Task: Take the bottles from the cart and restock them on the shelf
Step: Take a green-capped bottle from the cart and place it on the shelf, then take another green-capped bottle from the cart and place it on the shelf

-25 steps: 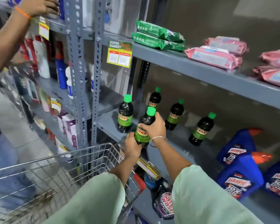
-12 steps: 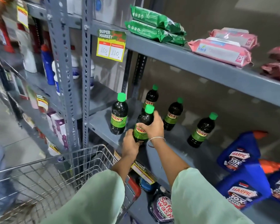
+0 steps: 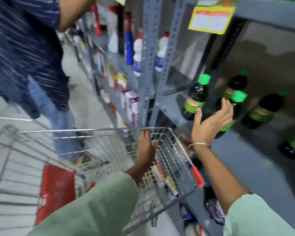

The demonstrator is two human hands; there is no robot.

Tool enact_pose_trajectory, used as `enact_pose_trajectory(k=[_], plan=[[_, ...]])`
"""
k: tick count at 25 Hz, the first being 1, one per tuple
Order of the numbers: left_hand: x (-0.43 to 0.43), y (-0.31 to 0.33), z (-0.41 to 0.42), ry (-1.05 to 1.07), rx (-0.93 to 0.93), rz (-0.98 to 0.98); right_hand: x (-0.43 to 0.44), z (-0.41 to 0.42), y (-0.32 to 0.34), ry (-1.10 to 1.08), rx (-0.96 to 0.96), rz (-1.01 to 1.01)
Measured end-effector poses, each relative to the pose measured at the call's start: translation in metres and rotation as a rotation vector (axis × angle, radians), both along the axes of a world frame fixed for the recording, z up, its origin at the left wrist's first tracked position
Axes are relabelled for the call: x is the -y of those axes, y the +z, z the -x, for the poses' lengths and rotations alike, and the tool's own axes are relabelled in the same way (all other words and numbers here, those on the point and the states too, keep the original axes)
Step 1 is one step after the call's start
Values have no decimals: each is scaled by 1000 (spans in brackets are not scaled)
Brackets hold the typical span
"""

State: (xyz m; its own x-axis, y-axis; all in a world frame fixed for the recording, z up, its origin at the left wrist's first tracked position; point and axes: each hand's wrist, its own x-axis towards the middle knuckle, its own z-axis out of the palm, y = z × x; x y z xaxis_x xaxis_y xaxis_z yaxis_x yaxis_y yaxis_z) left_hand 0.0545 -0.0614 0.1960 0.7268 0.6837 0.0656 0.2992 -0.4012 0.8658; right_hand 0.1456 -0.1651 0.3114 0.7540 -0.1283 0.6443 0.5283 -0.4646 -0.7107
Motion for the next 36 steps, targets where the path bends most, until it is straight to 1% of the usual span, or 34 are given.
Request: enact_pose_trajectory(k=[2, 4, 7, 9, 10, 12, 13, 15, 16, 18, 21, 23, 26, 29, 33, 36], plan=[[-37, -35, 39, 74, -137, 85, -34, 25, -30, 114, -29, 53], [-71, -72, 78, 145, -334, 183, -68, 45, -70, 219, -91, 164], [-110, -129, 134, 256, -622, 290, -113, 68, -149, 335, -304, 366], [-115, -154, 155, 229, -765, 379, -131, 80, -202, 430, -503, 573], [-111, -167, 161, 197, -802, 423, -138, 85, -231, 470, -638, 650], [-97, -196, 163, 157, -799, 541, -148, 94, -280, 559, -950, 772], [-88, -206, 160, 108, -821, 534, -150, 99, -302, 619, -1097, 862], [-72, -216, 153, 97, -775, 560, -151, 109, -342, 711, -1302, 1015], [-66, -223, 149, 88, -729, 551, -151, 114, -357, 727, -1339, 1066], [-57, -237, 144, 101, -671, 528, -150, 123, -382, 737, -1374, 1117], [-43, -255, 147, 199, -676, 536, -148, 133, -402, 732, -1382, 1077], [-30, -258, 146, 312, -641, 561, -148, 137, -406, 710, -1392, 1049], [-12, -249, 141, 408, -674, 646, -139, 137, -398, 687, -1369, 1019], [-7, -236, 134, 399, -605, 702, -124, 123, -369, 654, -1333, 906], [2, -192, 107, 325, -421, 611, -108, 89, -292, 618, -1216, 739], [7, -134, 81, 246, -236, 520, -92, 62, -214, 571, -1062, 636]])
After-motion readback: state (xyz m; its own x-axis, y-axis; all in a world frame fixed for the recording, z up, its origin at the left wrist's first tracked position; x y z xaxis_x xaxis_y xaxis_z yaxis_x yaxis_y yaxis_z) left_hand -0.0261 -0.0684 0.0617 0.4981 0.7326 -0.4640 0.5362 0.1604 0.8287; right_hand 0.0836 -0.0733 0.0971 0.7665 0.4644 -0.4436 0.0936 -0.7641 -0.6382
